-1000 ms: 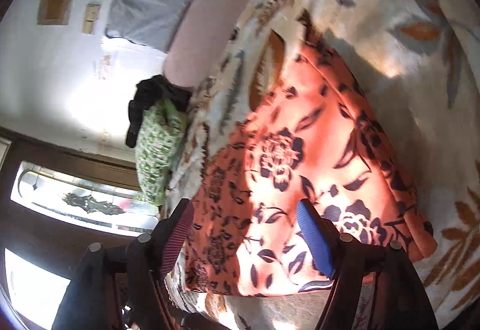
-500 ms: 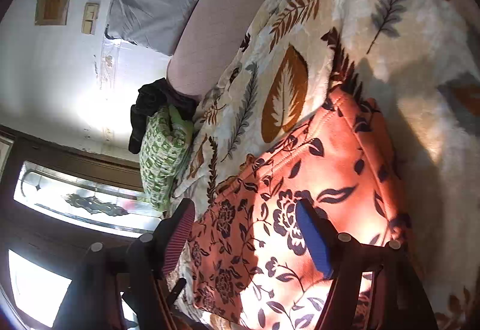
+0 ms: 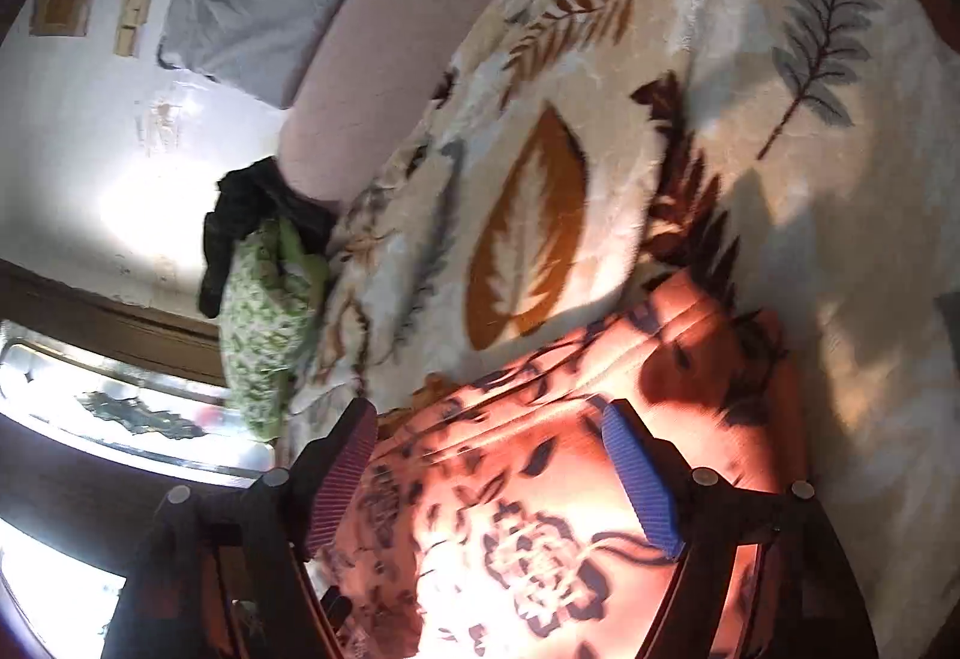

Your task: Fold small clothes

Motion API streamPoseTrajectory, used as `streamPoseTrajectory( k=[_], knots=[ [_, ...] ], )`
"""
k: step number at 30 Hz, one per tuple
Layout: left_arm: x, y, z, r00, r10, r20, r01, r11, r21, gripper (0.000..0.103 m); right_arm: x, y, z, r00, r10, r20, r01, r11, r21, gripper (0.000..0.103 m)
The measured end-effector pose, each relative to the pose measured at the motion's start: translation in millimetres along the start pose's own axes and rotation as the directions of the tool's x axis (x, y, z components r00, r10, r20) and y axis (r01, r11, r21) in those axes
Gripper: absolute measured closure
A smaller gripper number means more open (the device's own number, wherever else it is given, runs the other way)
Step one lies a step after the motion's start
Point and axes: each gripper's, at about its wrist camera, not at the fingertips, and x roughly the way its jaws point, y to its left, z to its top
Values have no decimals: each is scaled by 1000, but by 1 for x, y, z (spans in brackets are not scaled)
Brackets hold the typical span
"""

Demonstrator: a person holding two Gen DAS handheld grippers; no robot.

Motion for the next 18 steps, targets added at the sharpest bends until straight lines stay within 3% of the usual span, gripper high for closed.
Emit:
streamPoseTrajectory(
  k=[1,2,3,6,10,15,18],
  knots=[
    [-3,-4,0,1000,13,8,-13,999,29,17,5,-24,4,999,-43,23,41,996,84,34],
    [-6,-6,0,1000,12,-7,-12,999,44,17,-2,-42,3,998,13,65,-25,983,180,38],
    [-10,-4,0,1000,-2,-4,2,999,36,17,-15,-47,-1,993,59,101,-80,974,213,38],
    [-21,6,-2,1000,-25,5,26,999,-36,17,-57,-36,-24,986,32,164,-55,989,140,30],
    [-33,14,-4,998,-58,13,59,992,-116,17,-104,-41,-89,985,88,150,-111,982,150,25],
    [-52,11,-11,996,-81,35,84,988,-127,17,-132,-62,-191,987,113,111,-136,962,237,25],
    [-59,7,-15,993,-110,32,114,984,-138,17,-123,-85,-211,989,102,111,-133,936,326,24]
  ],
)
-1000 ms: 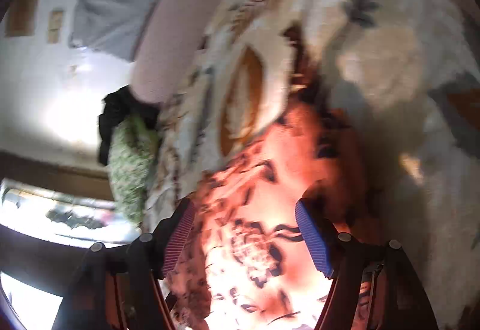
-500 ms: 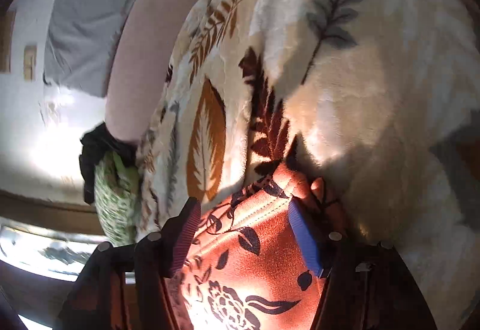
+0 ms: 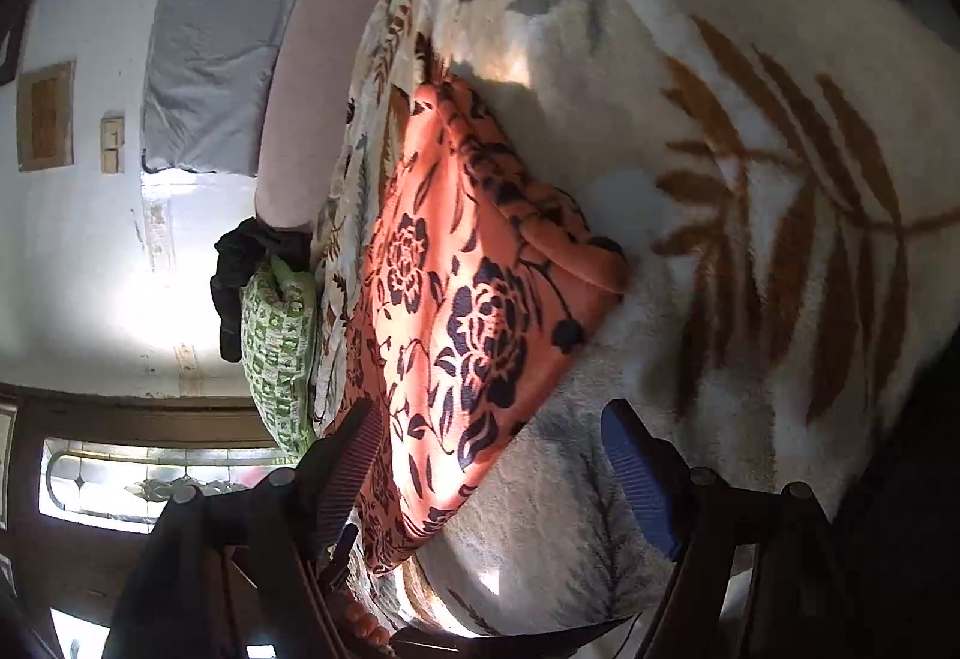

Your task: Fold small clothes

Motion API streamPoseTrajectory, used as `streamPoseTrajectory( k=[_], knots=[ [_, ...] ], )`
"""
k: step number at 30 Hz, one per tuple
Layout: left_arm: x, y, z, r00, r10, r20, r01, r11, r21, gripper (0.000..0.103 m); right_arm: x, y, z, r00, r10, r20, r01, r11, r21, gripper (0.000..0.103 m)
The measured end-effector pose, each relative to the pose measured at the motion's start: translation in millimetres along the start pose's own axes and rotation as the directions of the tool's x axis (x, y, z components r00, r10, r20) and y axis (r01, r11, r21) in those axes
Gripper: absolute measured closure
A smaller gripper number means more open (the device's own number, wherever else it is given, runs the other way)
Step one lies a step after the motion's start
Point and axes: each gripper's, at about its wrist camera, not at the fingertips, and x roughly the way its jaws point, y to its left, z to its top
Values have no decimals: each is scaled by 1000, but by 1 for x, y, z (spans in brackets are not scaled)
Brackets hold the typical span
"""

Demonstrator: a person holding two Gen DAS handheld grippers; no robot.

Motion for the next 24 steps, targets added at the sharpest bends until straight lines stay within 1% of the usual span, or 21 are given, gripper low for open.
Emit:
streamPoseTrajectory(
  k=[2,3,4,5,6,8,9,10,11,13,14,15,16,17,18,19,20,21,22,23,24],
  knots=[
    [-8,-2,-2,1000,-4,12,4,1000,1,17,5,-5,8,999,32,38,-33,999,30,25],
    [-11,-2,-3,1000,-7,19,7,1000,3,17,6,-8,12,998,25,63,-30,997,67,25],
    [-14,-2,-5,1000,-4,21,4,1000,2,17,10,-9,16,996,39,78,-46,995,90,25],
    [-14,-1,-6,1000,-1,18,1,1000,-3,17,15,-7,21,996,49,79,-55,995,80,26],
    [-13,0,-7,1000,-1,9,1,1000,-9,17,22,-7,25,996,32,80,-38,997,65,31],
    [-11,1,-11,1000,4,-19,-4,1000,-15,17,33,-12,32,998,-3,65,-4,996,92,85],
    [-12,1,-12,1000,9,-22,-9,1000,-14,17,34,-14,34,998,-2,57,-4,995,103,96],
    [-16,1,-13,1000,11,-13,-11,1000,-8,17,30,-8,31,997,-10,74,4,996,85,96],
    [-20,0,-13,1000,15,5,-15,1000,0,17,21,3,25,995,-19,98,18,1000,20,96],
    [-25,-2,-10,999,27,37,-28,1000,15,17,7,24,14,989,-50,139,65,992,-104,96],
    [-23,-2,-8,999,28,36,-29,999,15,17,7,22,12,986,-88,140,106,987,-123,96],
    [-17,-4,-6,999,28,19,-28,1000,13,17,14,14,13,980,-158,123,173,977,-126,92],
    [-11,-6,-4,1000,30,-6,-30,999,15,17,23,0,16,979,-189,72,195,976,-98,90],
    [-7,-8,-2,999,27,-18,-26,999,24,17,20,-10,18,990,-123,67,126,991,-49,90],
    [-7,-11,-1,1000,24,-10,-23,999,35,17,14,-11,19,992,-108,65,111,993,-36,86],
    [-7,-14,1,1000,25,10,-25,999,46,17,6,-4,21,989,-120,84,126,990,-70,78],
    [-7,-17,3,999,24,27,-25,998,57,17,-5,5,23,985,-126,115,139,984,-110,72],
    [-4,-19,4,999,21,33,-23,998,67,17,-13,13,26,984,-117,134,136,980,-143,50],
    [2,-21,5,999,22,25,-24,997,76,17,-18,22,32,986,-90,137,112,979,-169,19],
    [11,-21,6,1000,30,6,-31,996,81,17,-20,31,40,989,-58,138,85,977,-197,14],
    [21,-21,5,999,38,-13,-36,996,83,17,-18,41,51,990,-35,135,66,970,-235,14]
  ],
)
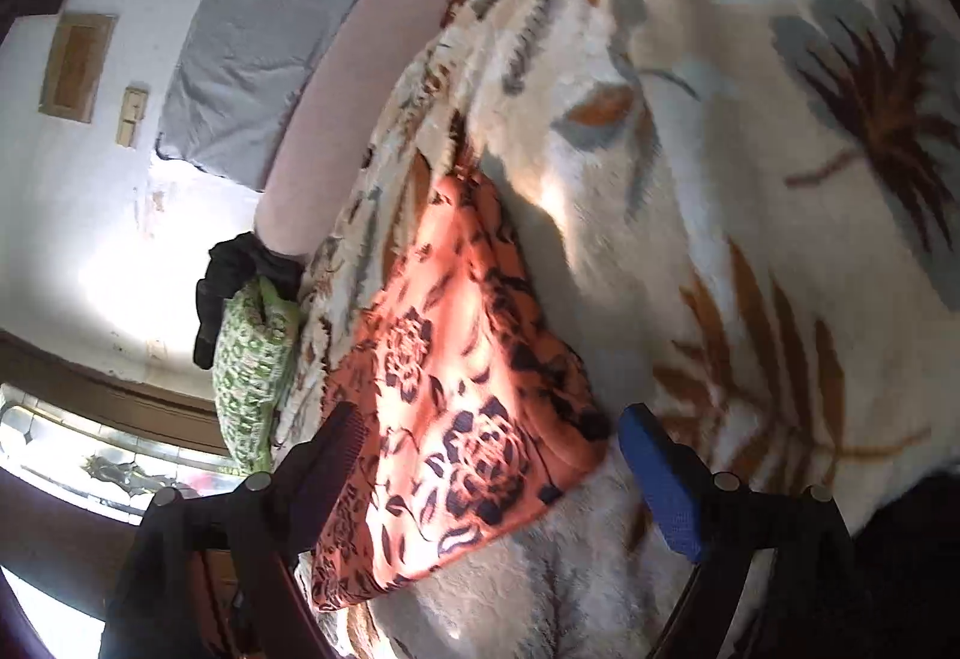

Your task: Fold small clothes

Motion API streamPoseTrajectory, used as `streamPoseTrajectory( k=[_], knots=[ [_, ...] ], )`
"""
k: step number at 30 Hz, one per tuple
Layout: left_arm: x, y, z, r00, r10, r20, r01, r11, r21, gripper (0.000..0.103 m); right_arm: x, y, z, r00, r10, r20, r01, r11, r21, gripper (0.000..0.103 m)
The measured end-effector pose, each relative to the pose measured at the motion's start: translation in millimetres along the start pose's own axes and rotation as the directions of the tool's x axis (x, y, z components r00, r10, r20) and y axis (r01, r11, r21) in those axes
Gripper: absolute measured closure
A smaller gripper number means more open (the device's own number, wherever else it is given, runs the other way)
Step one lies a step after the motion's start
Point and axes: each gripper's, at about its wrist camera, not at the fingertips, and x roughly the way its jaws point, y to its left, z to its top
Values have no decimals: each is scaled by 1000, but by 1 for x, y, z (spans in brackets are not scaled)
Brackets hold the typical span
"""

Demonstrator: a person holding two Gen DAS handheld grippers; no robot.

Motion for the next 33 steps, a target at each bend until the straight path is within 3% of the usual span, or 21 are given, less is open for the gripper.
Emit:
streamPoseTrajectory(
  k=[3,4,8,9,10,11,12,14,15,17,18,20,22,23,25,28,30,33],
  knots=[
    [29,5,-10,998,34,-57,-33,999,7,17,38,22,42,994,38,-98,-46,995,-87,14],
    [28,3,-13,999,42,-26,-41,999,27,17,56,24,56,990,35,-133,-48,995,-90,14],
    [29,-3,-19,999,48,-3,-47,996,76,12,128,30,87,966,-118,-231,76,980,-186,16],
    [29,-2,-19,999,41,-1,-41,996,76,11,142,26,90,954,-143,-263,91,976,-198,25],
    [29,-2,-19,999,37,0,-36,996,82,11,150,25,92,950,-154,-270,97,972,-214,60],
    [29,-1,-19,999,32,2,-32,996,88,11,156,30,93,948,-170,-270,110,968,-225,85],
    [29,0,-19,1000,26,5,-26,995,92,11,155,39,92,951,-164,-263,99,965,-244,89],
    [30,0,-20,1000,17,15,-19,995,100,10,147,63,86,962,-193,-195,118,933,-341,89],
    [30,0,-20,1000,17,17,-19,994,104,10,147,60,87,962,-210,-175,143,932,-332,89],
    [30,-2,-17,1000,18,3,-19,994,104,10,159,33,89,938,-288,-193,232,935,-269,88],
    [26,0,-13,1000,5,-15,-4,996,92,10,161,24,89,944,-261,-201,215,950,-225,84],
    [8,12,-7,999,-45,4,45,999,13,10,148,28,88,961,-218,-172,184,964,-191,74],
    [-17,31,-4,997,-53,62,58,995,-80,10,129,40,84,961,-248,-121,217,950,-225,45],
    [-29,41,-4,995,-55,86,65,991,-113,10,114,49,80,966,-247,-75,223,945,-241,42],
    [-49,63,-8,993,-42,114,61,983,-171,10,87,70,67,980,-198,-36,180,941,-286,41],
    [-62,95,-19,993,-26,112,55,965,-257,10,56,96,36,995,-66,-74,41,952,-304,34],
    [-59,110,-28,996,-37,80,61,945,-322,11,52,107,11,989,11,-150,-57,950,-306,30],
    [-52,116,-41,991,-117,60,131,919,-373,11,70,109,-20,974,5,-229,-81,943,-324,30]
  ],
)
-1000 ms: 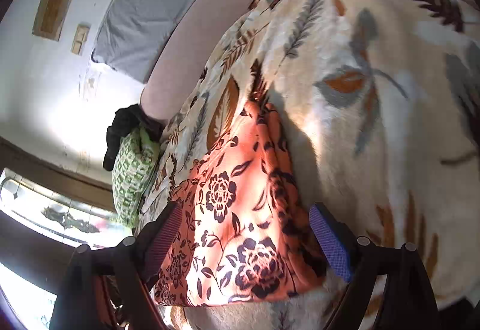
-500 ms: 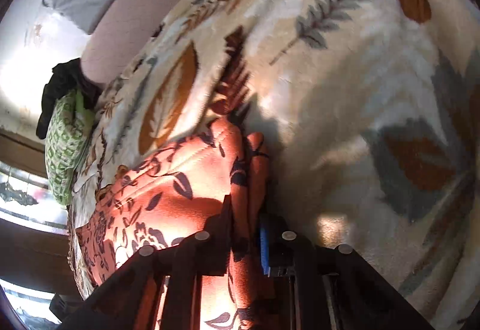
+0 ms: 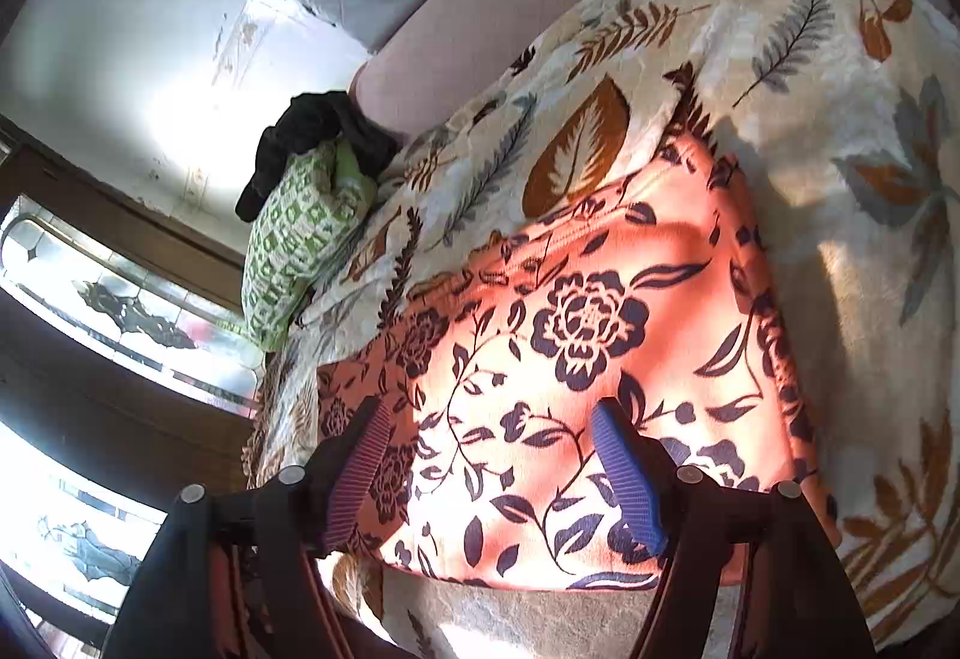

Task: Fold small clothes
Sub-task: 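Grasp the hem of the folded shirt with the left gripper and lift it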

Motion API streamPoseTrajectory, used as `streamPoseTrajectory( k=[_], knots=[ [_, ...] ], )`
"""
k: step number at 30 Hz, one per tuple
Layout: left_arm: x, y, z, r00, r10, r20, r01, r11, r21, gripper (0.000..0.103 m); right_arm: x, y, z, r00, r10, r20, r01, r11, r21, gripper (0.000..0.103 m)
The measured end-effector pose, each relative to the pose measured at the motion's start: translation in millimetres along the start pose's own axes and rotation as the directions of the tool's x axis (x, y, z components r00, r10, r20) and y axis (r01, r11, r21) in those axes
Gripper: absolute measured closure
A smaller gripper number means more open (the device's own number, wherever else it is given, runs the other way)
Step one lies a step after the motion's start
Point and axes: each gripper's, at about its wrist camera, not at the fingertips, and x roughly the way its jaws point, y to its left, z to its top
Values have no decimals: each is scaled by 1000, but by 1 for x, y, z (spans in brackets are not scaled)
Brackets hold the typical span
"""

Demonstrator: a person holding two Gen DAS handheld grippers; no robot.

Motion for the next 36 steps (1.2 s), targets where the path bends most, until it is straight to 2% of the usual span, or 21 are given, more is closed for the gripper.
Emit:
streamPoseTrajectory(
  k=[2,4,5,6,8,10,14,16,17,18,20,22,25,26,28,29,30,31,33,34,36],
  knots=[
    [6,-1,-7,999,-28,-33,27,1000,-8,11,17,-15,-11,997,-74,-29,75,997,14,30],
    [13,-3,-12,996,-67,-58,67,998,0,22,32,-46,-23,990,-111,-91,120,988,101,30],
    [20,-5,-14,994,-60,-97,62,998,18,60,31,-58,-28,994,-74,-77,85,986,146,30],
    [30,-4,-16,989,-17,-148,22,999,36,89,30,-63,-29,998,-46,-51,53,985,164,30],
    [33,3,-21,987,-41,-157,42,999,7,90,29,-64,-29,998,-39,-53,47,986,158,31],
    [25,-2,-23,990,-28,-141,36,998,52,90,29,-64,-29,997,-42,-63,51,988,147,31],
    [36,7,-23,979,-34,-199,47,997,64,86,31,-65,-28,996,-45,-74,56,988,146,31],
    [29,-6,-16,979,2,-205,27,990,137,76,32,-62,-26,996,-50,-78,61,989,137,31],
    [23,-13,-12,980,23,-196,13,984,179,60,32,-62,-26,996,-49,-81,59,989,135,31],
    [16,-21,-5,986,10,-166,26,976,214,47,32,-63,-26,996,-44,-83,55,989,136,31],
    [2,-33,15,996,-39,-83,60,962,267,30,33,-64,-25,996,-30,-87,43,989,141,30],
    [7,-41,42,998,-55,-32,62,950,306,26,34,-64,-24,995,-24,-94,38,989,141,30],
    [59,-40,87,994,-49,-98,74,958,276,26,35,-65,-23,994,-20,-105,34,991,130,30],
    [79,-38,98,990,-47,-133,81,962,262,27,35,-66,-23,994,-15,-106,29,991,131,30],
    [114,-40,115,984,-36,-174,81,962,261,51,34,-67,-23,995,-2,-104,17,990,138,30],
    [125,-45,120,982,-5,-187,60,955,291,80,34,-68,-24,995,3,-104,12,990,141,30],
    [132,-50,122,984,19,-179,41,944,327,99,33,-69,-24,995,7,-104,8,990,144,30],
    [139,-52,124,985,22,-171,39,939,342,98,33,-69,-24,995,8,-104,7,989,145,30],
    [162,-40,127,975,61,-214,7,952,306,97,34,-69,-24,995,8,-103,6,990,141,30],
    [163,-34,130,976,33,-216,27,963,268,97,34,-70,-24,995,9,-104,6,990,139,30],
    [152,-40,132,982,58,-180,-1,954,300,96,35,-70,-24,994,9,-107,6,990,140,30]
  ],
)
